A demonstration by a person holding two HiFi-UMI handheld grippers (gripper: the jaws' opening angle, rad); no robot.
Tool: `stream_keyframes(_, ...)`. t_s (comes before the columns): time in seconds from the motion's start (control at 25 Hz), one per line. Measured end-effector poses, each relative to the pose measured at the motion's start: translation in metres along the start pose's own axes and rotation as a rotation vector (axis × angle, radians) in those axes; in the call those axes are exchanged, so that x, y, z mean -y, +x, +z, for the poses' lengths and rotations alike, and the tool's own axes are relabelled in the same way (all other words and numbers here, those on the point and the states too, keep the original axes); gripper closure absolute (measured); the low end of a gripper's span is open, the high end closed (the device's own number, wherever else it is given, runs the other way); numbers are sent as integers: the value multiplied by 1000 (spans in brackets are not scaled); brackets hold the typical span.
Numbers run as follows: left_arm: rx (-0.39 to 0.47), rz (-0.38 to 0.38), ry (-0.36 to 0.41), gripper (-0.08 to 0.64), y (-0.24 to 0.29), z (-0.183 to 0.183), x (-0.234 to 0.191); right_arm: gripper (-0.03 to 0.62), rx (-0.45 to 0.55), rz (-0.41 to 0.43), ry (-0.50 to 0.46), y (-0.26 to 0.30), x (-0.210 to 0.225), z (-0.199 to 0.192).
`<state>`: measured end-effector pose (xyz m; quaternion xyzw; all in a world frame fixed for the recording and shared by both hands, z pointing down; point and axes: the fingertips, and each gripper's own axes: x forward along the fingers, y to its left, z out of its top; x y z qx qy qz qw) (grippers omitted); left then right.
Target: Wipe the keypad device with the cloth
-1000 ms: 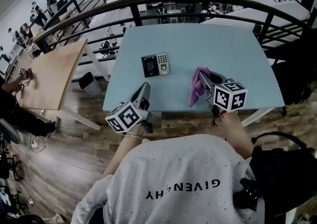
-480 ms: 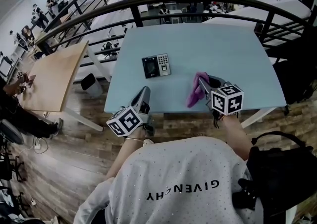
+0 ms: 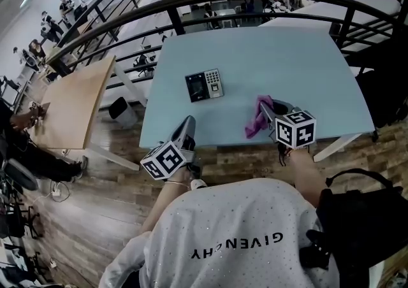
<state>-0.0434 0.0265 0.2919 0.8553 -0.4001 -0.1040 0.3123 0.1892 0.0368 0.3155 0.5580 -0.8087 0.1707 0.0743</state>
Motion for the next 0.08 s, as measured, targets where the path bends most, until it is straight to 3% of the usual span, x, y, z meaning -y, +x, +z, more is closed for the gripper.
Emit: stream_keyframes(0.08, -1, 10, 2, 558, 1, -2, -5, 552, -6, 0, 5, 3, 2, -5)
